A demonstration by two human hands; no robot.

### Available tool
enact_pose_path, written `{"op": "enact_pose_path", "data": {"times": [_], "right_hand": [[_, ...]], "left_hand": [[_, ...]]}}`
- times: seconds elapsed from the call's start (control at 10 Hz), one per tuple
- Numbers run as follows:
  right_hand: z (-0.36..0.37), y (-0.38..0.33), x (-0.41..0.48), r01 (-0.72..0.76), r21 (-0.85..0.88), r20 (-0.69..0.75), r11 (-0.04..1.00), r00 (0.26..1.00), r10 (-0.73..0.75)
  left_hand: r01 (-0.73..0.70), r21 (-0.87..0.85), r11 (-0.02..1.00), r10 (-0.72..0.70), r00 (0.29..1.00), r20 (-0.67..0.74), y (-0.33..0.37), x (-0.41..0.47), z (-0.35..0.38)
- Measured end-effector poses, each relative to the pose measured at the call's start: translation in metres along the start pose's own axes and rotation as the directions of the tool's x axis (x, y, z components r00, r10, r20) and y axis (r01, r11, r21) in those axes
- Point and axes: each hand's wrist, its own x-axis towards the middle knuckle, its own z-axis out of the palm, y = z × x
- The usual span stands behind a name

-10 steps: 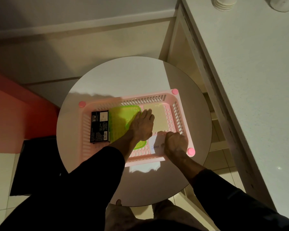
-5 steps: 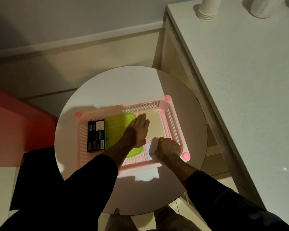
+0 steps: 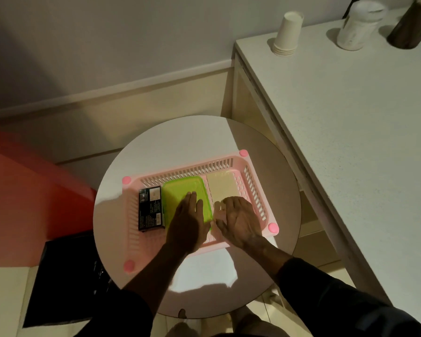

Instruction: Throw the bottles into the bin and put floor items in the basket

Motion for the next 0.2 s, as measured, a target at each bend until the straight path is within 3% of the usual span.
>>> {"op": "enact_pose_path", "data": {"times": [0.1, 0.2], "right_hand": [[0.003, -0.005, -0.009, 0.004, 0.004, 0.0, 1.0, 1.0, -0.004], [0.006, -0.017, -0.021, 0.021, -0.052, -0.029, 0.998, 0.999, -0.023]], "left_hand": [[-0.002, 0.014, 1.0, 0.002, 1.0, -0.016, -0.003, -0.011, -0.003], [0.01, 0.078, 0.997, -0.014, 0.999, 0.052, -0.011, -0.025, -0.009]]}}
